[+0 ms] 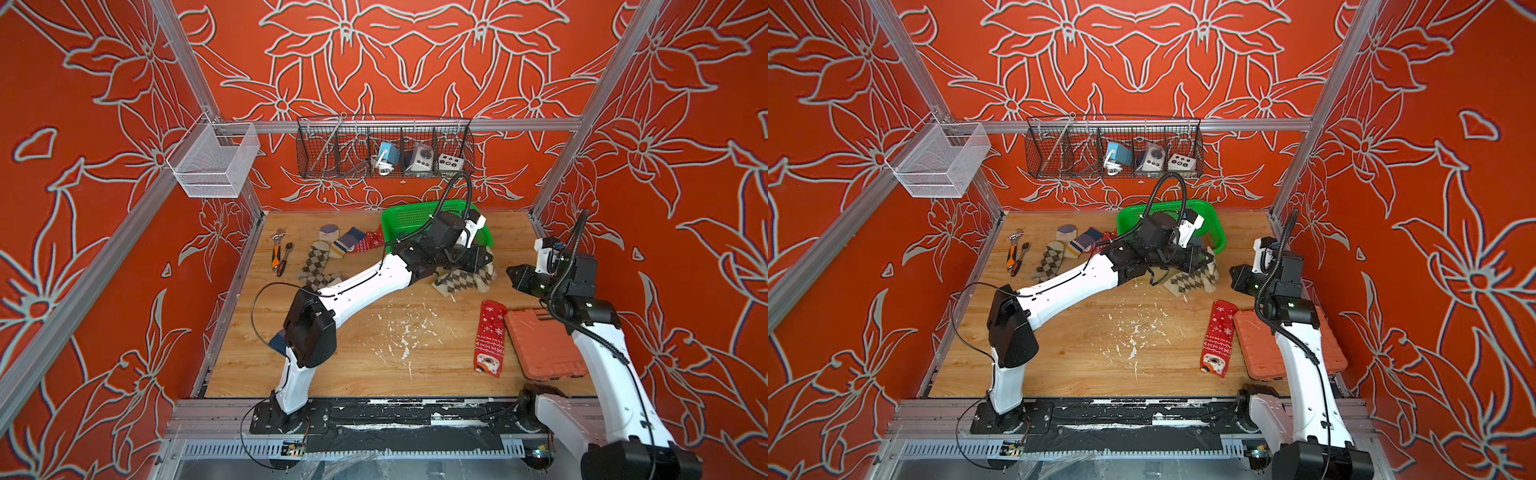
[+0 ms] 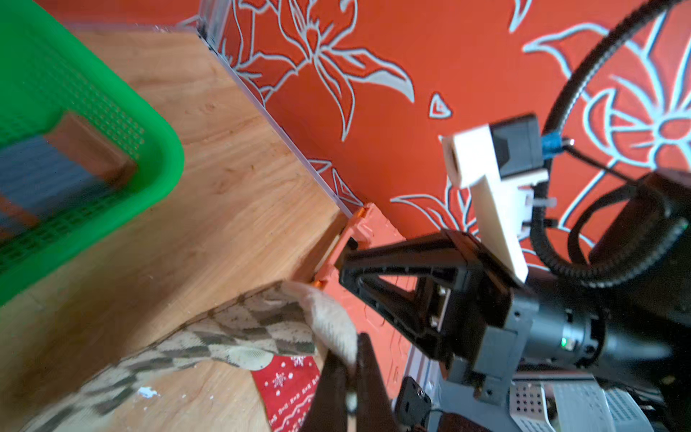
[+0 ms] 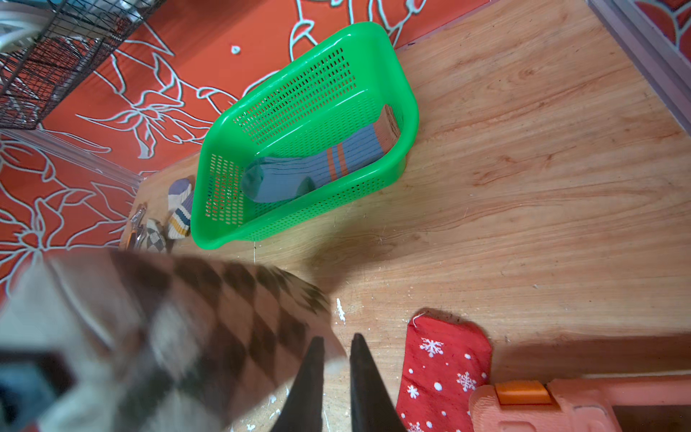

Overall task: Place the socks together as a pair
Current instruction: Flatten out the sock at the center of the board.

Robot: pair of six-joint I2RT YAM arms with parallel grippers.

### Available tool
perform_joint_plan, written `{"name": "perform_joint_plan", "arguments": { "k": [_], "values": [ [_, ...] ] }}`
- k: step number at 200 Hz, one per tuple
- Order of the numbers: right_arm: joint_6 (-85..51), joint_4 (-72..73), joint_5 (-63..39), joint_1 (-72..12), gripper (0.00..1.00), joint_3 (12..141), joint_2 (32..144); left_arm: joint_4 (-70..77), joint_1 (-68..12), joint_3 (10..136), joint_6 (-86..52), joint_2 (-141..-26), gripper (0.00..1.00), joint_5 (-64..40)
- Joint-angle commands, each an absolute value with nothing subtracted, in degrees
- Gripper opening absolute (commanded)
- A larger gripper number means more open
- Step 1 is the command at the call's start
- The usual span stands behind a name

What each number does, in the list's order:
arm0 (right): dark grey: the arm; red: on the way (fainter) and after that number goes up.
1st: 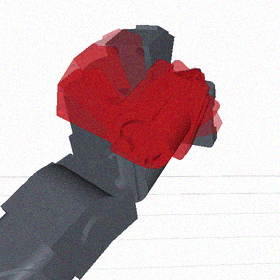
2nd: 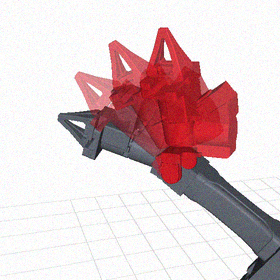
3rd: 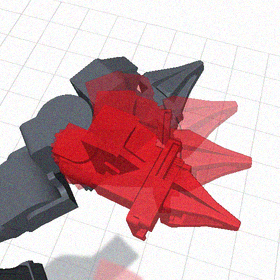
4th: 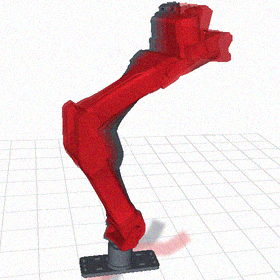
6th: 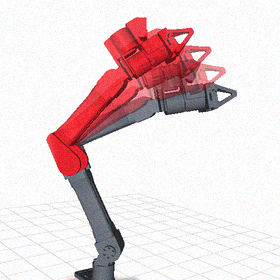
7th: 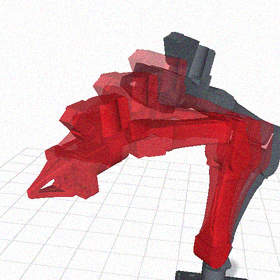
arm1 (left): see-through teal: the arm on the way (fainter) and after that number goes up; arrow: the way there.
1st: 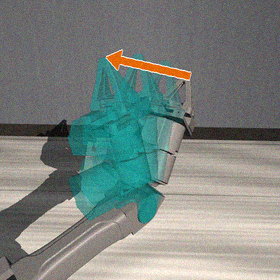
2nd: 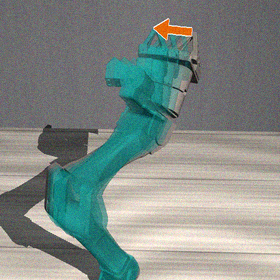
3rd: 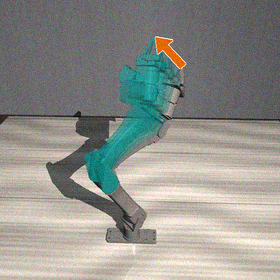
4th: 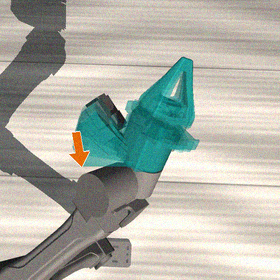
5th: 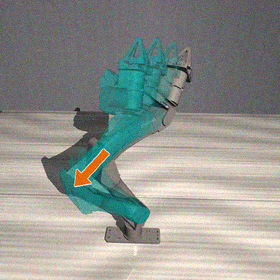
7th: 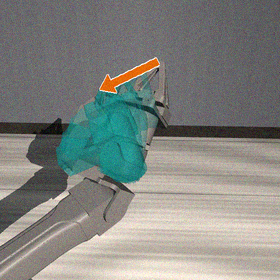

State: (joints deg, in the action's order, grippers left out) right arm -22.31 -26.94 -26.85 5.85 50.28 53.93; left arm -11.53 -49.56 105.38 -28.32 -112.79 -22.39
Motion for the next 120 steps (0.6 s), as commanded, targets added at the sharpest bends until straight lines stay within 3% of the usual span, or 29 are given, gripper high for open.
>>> {"name": "perform_joint_plan", "arguments": {
  "k": [1,40,79,120],
  "values": [
    [-23.29,-25.24,-29.13,6.06,0.16,49.53,53.79,-10.40,-49.97,97.06,-27.19,-106.33,0.00,-24.16],
    [-23.60,-24.52,-31.14,6.06,0.17,49.31,54.43,-9.02,-48.39,72.06,-23.88,-92.75,0.00,-16.61],
    [-23.99,-22.57,-37.25,5.98,0.18,49.31,59.19,-3.85,-37.20,46.43,-23.25,-82.49,0.00,-12.76],
    [-21.41,-25.08,-34.19,0.67,0.19,51.07,65.04,-3.52,-35.51,42.75,-22.64,-86.88,0.00,-0.24]
  ]
}}
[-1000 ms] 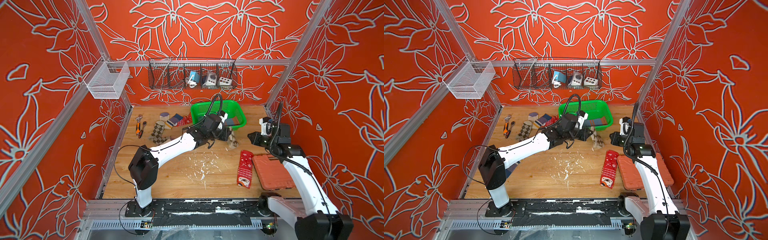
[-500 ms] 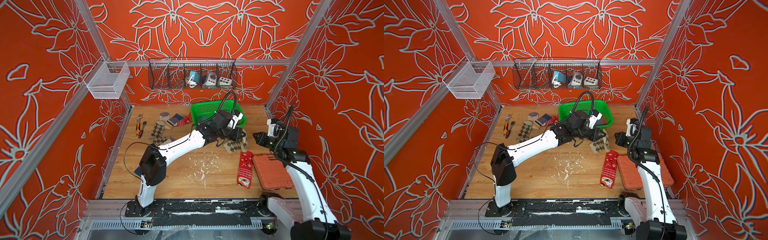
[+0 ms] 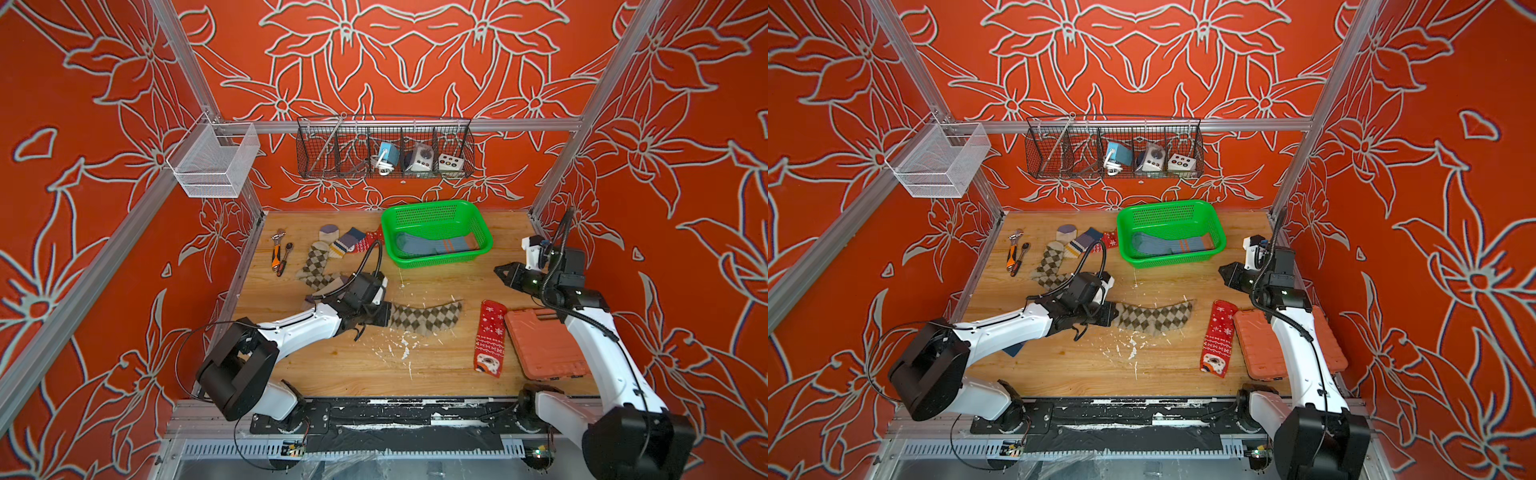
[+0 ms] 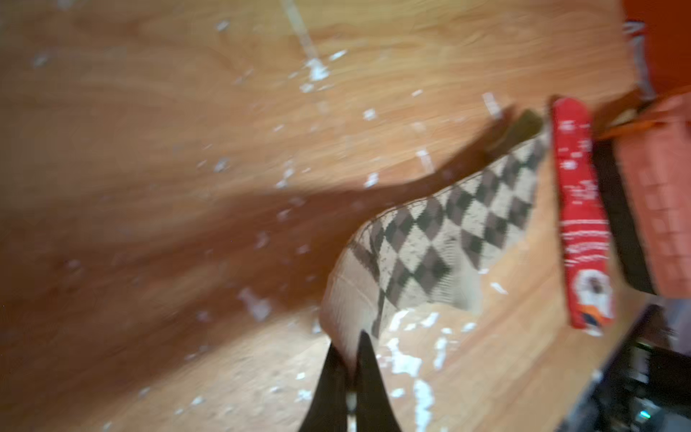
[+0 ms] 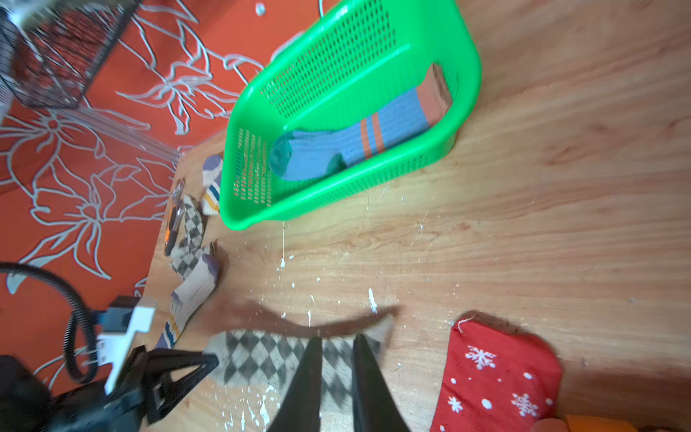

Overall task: Place the socks together as a pair
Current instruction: Flatten out the sock at the center of the board.

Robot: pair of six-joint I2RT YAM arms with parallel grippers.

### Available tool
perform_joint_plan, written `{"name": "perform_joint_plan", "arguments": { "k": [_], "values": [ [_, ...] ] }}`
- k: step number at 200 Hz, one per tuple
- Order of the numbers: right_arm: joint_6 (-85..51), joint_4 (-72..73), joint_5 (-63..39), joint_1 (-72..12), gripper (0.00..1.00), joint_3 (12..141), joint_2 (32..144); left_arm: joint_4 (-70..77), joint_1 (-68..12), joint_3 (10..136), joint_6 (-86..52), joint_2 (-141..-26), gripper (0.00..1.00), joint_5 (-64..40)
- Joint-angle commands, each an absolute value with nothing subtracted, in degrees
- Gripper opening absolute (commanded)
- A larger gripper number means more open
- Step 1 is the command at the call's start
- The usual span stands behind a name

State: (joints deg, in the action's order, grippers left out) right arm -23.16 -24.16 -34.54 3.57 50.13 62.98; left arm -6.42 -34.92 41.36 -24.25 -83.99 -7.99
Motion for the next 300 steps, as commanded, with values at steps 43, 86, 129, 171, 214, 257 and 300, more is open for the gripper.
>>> {"name": "perform_joint_plan", "arguments": {
  "k": [43,86,129,171,214,257,300],
  "values": [
    [-19.07,-27.09,-29.18,-6.43,0.25,52.75,73.27,-2.02,-34.90,43.86,-23.26,-92.34,0.07,7.95],
    [-20.42,-22.05,-25.93,-11.47,0.30,50.34,80.52,-1.66,-32.66,42.59,-23.01,-92.14,0.07,9.50],
    [-22.46,-15.04,-25.10,-14.48,0.40,47.49,86.04,-0.79,-32.17,41.76,-22.74,-92.57,0.09,7.97],
    [-25.41,-7.50,-24.83,-17.59,0.50,46.42,91.09,-0.35,-32.17,41.70,-22.51,-92.30,0.09,6.16],
    [-27.77,-2.65,-22.56,-21.46,0.31,46.58,94.65,-0.24,-32.17,41.24,-22.43,-91.01,0.08,5.49],
    [-23.76,-16.54,-7.94,-25.85,0.00,50.16,88.52,-0.70,-31.95,40.57,-22.17,-89.41,0.08,5.98],
    [-20.32,-29.48,1.96,-31.23,0.10,57.25,88.46,-0.44,-31.73,40.69,-22.31,-89.56,0.08,5.89]
  ]
}}
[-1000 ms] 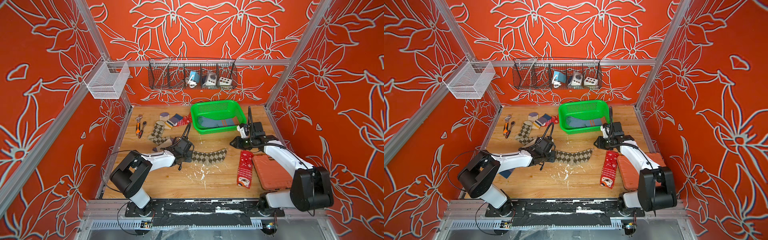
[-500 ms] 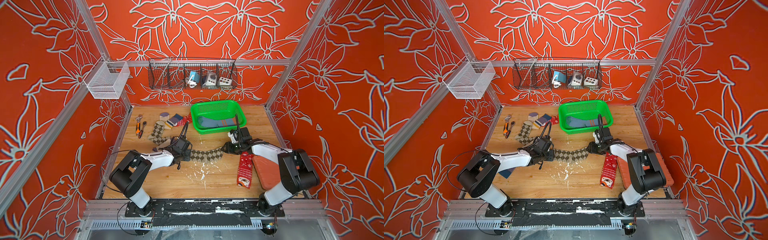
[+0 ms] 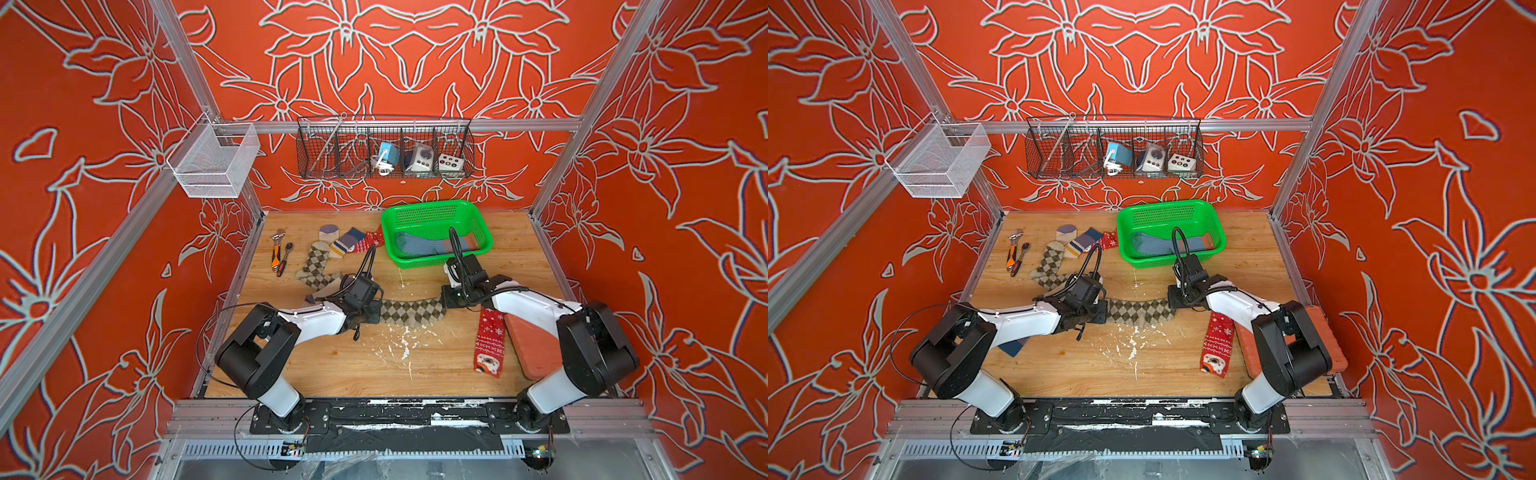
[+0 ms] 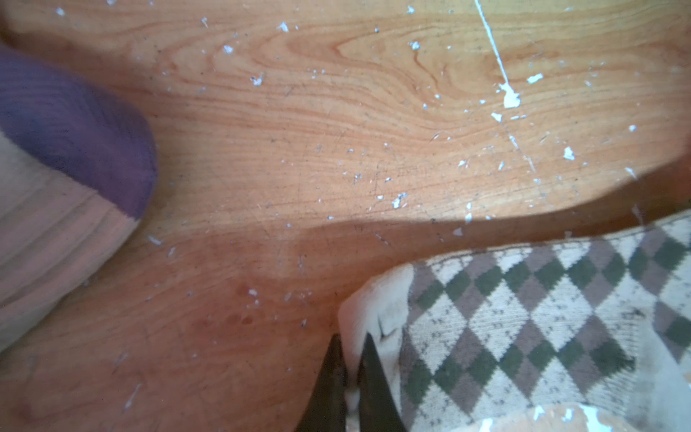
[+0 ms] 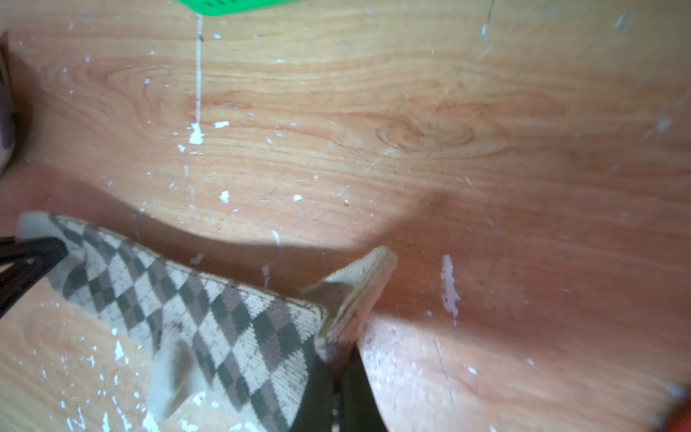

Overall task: Place the socks together as a pair
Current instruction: Flatten out the sock at the center of the board.

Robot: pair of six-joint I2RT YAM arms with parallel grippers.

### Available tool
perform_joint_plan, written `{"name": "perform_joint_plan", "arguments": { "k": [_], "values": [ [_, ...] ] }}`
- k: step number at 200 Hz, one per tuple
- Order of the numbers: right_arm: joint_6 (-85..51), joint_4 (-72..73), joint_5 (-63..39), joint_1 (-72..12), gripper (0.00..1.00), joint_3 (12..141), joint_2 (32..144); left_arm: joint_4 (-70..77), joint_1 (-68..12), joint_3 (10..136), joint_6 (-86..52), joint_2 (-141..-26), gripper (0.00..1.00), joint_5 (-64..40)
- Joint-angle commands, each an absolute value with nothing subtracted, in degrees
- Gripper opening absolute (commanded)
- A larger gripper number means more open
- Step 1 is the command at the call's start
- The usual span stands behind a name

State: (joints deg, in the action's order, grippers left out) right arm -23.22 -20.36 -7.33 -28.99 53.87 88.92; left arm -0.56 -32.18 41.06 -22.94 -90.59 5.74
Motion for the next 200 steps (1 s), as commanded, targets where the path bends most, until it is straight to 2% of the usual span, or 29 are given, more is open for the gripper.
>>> {"name": "perform_joint_plan", "arguments": {
  "k": [1,15,31,55,91,132,159,200],
  "values": [
    [-20.27,-29.50,2.03,-31.39,0.10,57.32,88.44,-0.44,-31.73,40.69,-22.32,-89.60,0.08,5.93],
    [-19.87,-28.66,1.95,-32.46,0.18,57.27,88.93,-0.52,-31.73,40.40,-22.34,-89.65,0.08,6.36],
    [-19.82,-27.73,1.14,-32.45,0.33,56.95,89.92,-0.91,-31.70,40.32,-22.34,-89.56,0.08,7.30],
    [-19.26,-28.07,3.45,-32.48,0.40,56.31,90.19,-1.66,-31.64,40.16,-22.28,-89.11,0.13,9.06],
    [-19.56,-25.01,1.59,-30.22,0.45,52.97,87.05,-2.63,-31.16,40.21,-22.12,-88.62,0.15,11.80],
    [-20.99,-13.98,-15.34,-23.14,0.48,47.64,87.28,-2.90,-30.54,40.23,-21.96,-88.89,0.16,13.49],
    [-22.60,-7.60,-25.30,-22.65,0.51,49.07,91.26,-2.74,-30.43,40.53,-22.04,-89.52,0.17,13.27],
    [-24.36,-3.46,-27.97,-23.54,0.48,50.97,96.31,-2.88,-30.39,40.58,-21.86,-89.65,0.17,13.52]
  ]
}}
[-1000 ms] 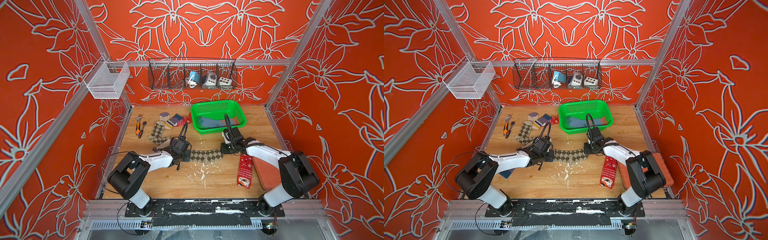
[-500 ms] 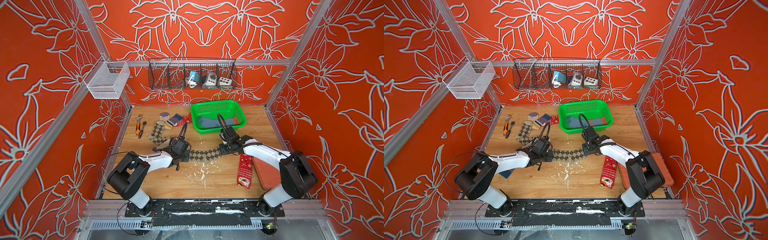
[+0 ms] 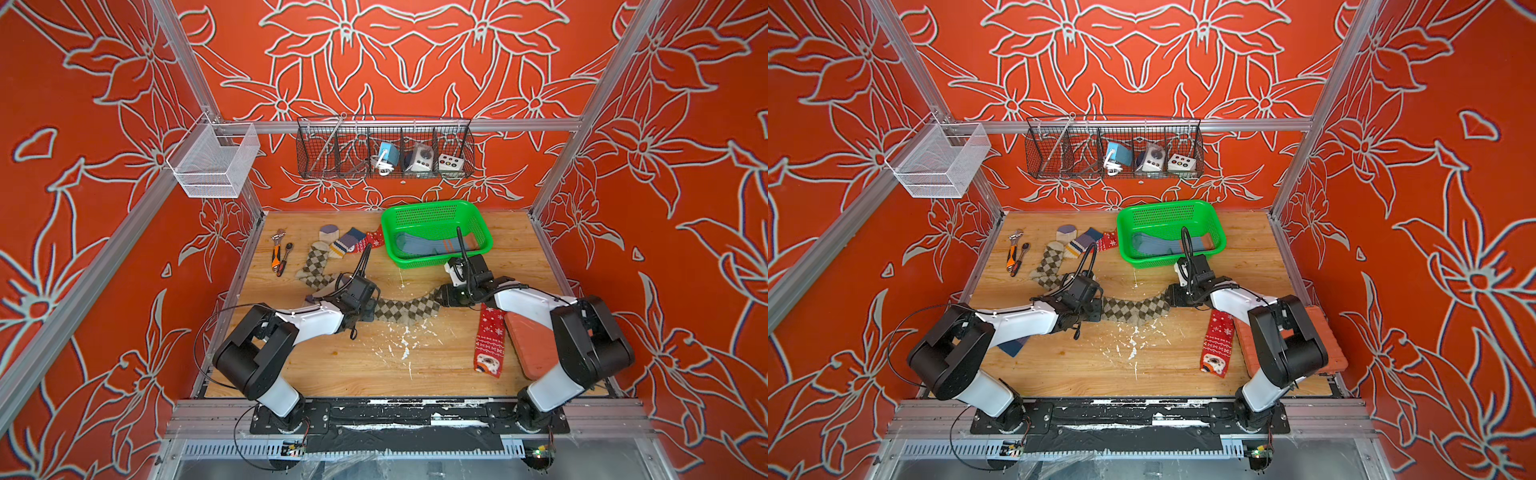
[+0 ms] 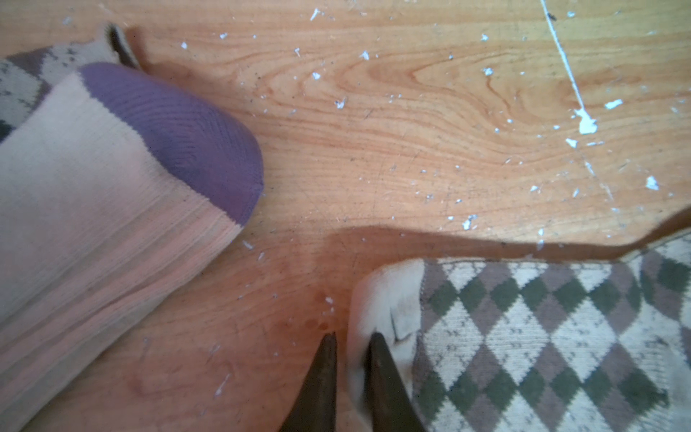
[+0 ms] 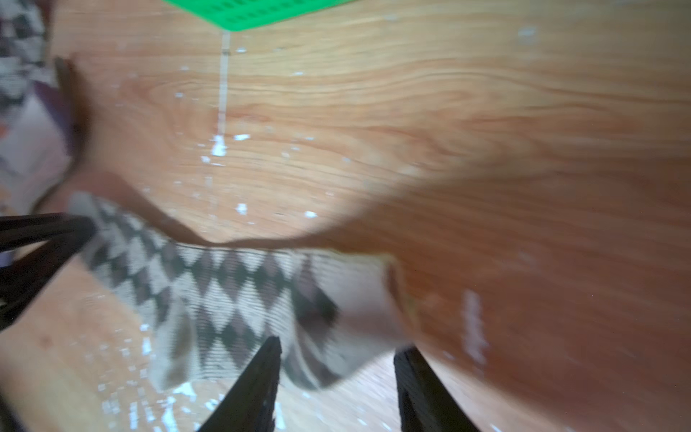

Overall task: Place the socks together as a pair
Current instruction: Flatten out the sock at the center of the board.

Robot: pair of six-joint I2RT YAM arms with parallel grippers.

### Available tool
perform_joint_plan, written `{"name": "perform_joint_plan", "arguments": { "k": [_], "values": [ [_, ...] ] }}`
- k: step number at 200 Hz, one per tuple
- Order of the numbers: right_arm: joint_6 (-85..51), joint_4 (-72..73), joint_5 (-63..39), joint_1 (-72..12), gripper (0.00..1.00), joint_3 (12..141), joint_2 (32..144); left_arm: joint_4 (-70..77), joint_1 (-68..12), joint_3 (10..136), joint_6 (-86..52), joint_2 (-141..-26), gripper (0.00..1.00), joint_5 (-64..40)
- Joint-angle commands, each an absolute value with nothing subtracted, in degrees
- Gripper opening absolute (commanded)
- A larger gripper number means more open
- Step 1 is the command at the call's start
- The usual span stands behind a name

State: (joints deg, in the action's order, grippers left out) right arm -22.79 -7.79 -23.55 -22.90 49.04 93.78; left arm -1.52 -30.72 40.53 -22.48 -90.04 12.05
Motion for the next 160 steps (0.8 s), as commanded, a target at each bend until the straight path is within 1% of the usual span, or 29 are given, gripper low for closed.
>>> {"name": "perform_joint_plan", "arguments": {
  "k": [1,7,17,26,37,52,67,80,92,109,122,142,160],
  "values": [
    [-24.35,-3.49,-27.91,-23.55,0.47,50.97,96.32,-2.89,-30.40,40.55,-21.87,-89.65,0.17,13.53],
    [-24.26,-3.75,-27.42,-23.73,0.41,51.02,96.55,-2.90,-30.41,40.52,-21.82,-89.56,0.17,13.61],
    [-24.26,-4.15,-26.91,-23.77,0.28,50.81,96.38,-2.83,-30.41,40.52,-21.90,-89.36,0.17,13.71],
    [-24.02,-5.51,-25.63,-23.88,0.20,50.61,95.59,-2.83,-30.41,40.51,-21.96,-89.02,0.17,13.71],
    [-23.11,-9.37,-21.64,-24.12,0.15,50.78,93.85,-2.65,-30.41,40.40,-21.95,-88.54,0.17,13.62],
    [-21.61,-16.69,-14.28,-24.55,0.14,51.69,91.14,-2.64,-30.41,40.23,-21.92,-87.95,0.17,13.62],
    [-20.42,-21.73,-9.34,-25.08,0.15,52.23,88.52,-2.34,-30.41,40.04,-22.05,-87.55,0.17,13.45],
    [-19.66,-24.46,-7.09,-25.85,0.17,52.81,86.77,-2.02,-30.41,40.05,-22.20,-87.53,0.17,13.11],
    [-19.19,-26.57,-6.27,-26.39,0.23,53.70,86.22,-1.86,-30.41,40.25,-22.27,-87.54,0.17,12.76],
    [-18.49,-28.38,-5.94,-26.81,0.38,54.69,86.47,-1.86,-30.41,40.36,-22.34,-87.47,0.17,12.66],
    [-17.89,-29.16,-5.11,-26.76,0.44,54.92,86.70,-2.02,-30.41,40.25,-22.43,-87.13,0.19,12.86],
    [-17.28,-29.19,-4.03,-26.71,0.49,54.55,86.30,-2.37,-30.41,39.83,-22.61,-85.94,0.22,14.00],
    [-17.14,-28.04,-3.69,-26.55,0.50,53.80,85.46,-2.64,-30.41,39.49,-22.77,-84.57,0.26,15.00]
  ]
}}
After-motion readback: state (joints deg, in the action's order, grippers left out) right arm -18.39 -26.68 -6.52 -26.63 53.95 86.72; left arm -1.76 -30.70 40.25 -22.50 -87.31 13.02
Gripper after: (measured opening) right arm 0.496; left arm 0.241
